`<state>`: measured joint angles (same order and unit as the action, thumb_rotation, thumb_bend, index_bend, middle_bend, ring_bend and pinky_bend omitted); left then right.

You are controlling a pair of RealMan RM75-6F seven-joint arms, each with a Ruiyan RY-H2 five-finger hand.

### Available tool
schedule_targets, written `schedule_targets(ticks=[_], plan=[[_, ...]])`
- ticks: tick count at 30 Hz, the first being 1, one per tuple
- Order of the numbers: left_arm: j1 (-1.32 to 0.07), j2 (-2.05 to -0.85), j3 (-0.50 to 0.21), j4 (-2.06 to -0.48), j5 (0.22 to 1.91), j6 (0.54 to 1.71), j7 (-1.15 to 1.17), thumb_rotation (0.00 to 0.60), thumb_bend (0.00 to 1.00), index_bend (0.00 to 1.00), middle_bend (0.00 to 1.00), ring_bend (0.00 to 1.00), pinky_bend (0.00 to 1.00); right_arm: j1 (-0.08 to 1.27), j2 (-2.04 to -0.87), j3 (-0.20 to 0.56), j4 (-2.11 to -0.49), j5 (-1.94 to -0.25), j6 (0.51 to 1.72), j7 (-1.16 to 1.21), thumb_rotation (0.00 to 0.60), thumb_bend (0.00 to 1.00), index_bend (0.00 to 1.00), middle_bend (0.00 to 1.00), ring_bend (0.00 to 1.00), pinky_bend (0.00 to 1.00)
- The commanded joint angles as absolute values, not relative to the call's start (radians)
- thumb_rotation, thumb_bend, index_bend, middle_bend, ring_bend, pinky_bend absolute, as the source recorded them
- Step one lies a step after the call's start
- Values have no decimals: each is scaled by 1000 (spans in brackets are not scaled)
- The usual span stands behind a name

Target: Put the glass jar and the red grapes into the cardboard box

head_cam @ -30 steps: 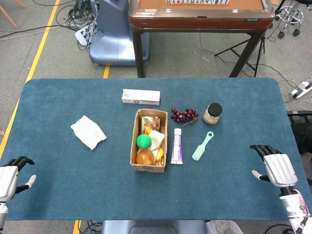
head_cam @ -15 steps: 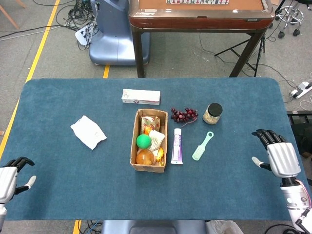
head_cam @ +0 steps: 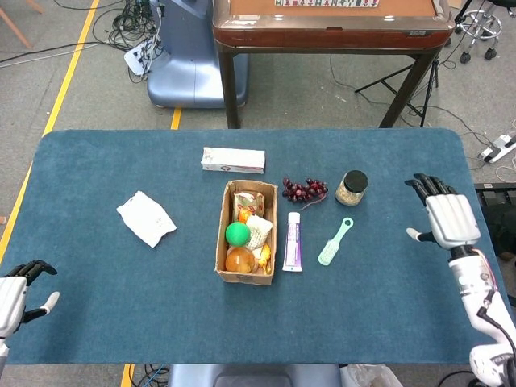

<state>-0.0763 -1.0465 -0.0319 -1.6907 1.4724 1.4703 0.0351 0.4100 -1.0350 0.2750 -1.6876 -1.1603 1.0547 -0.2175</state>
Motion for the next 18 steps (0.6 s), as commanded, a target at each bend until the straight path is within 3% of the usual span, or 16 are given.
schedule_targets(ticks=[1, 5, 18], plan=[[-76, -1047, -31, -1691, 1474, 1471, 36, 600, 248, 419, 372, 374, 586, 503, -1046, 322, -1616, -1062, 956, -214, 600, 0, 187, 118, 112, 275], [-75, -1047, -26, -1693, 1484, 1472, 42, 600, 248, 416, 372, 374, 586, 575, -1072, 329, -1560, -964, 877, -260, 600, 0, 129, 104, 88, 263], [-67, -1035, -26, -1700, 1489, 1486, 22, 600, 248, 413, 372, 373, 586, 732, -1172, 300, -1393, -780, 740, -334, 600, 0, 125, 102, 86, 261]])
